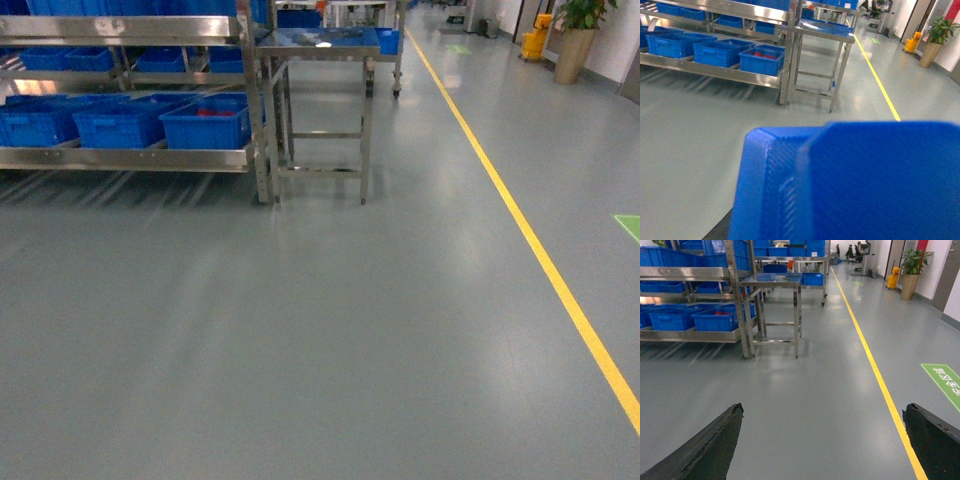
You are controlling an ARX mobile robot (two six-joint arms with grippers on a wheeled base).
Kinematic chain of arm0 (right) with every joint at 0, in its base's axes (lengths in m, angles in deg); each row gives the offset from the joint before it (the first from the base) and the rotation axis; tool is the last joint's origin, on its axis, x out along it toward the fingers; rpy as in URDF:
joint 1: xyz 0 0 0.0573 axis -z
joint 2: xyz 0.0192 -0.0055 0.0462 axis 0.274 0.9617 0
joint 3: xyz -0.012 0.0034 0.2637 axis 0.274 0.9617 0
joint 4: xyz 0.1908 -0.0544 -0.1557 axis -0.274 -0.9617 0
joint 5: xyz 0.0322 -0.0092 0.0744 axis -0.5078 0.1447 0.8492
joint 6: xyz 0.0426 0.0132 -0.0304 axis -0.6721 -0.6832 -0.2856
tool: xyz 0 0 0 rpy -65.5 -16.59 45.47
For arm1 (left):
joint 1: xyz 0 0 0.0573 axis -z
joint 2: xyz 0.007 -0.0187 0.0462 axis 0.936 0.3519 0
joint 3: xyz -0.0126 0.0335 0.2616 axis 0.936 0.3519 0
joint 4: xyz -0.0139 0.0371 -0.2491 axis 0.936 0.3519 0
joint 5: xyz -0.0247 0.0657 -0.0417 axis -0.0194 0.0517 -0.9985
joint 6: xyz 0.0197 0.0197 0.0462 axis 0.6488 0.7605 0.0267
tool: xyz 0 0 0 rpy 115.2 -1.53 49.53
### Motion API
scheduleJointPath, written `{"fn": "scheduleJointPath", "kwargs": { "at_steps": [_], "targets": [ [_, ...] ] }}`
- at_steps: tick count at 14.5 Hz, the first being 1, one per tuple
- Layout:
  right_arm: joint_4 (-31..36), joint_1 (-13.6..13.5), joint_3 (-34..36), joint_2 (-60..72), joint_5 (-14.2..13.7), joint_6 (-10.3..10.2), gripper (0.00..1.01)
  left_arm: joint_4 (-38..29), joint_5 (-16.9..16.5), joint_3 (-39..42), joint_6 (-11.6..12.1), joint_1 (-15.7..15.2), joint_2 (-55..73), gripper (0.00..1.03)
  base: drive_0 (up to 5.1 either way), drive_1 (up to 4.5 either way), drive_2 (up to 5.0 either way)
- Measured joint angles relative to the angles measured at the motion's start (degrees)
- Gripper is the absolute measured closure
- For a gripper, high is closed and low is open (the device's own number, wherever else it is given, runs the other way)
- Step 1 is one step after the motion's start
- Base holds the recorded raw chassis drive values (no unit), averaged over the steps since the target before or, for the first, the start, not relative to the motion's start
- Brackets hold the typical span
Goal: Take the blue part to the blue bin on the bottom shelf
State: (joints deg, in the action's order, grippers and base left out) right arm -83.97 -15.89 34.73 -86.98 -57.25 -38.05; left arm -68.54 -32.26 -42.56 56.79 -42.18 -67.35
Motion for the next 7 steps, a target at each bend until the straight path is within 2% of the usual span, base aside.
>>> {"fn": "scheduleJointPath", "kwargs": {
  "at_steps": [7],
  "targets": [
    [-0.2,0.0,0.0,0.0,0.0,0.0,0.03,-0.1,0.1,0.0,0.0,0.0,0.0,0.6,0.0,4.08,-4.1]
  ]
}}
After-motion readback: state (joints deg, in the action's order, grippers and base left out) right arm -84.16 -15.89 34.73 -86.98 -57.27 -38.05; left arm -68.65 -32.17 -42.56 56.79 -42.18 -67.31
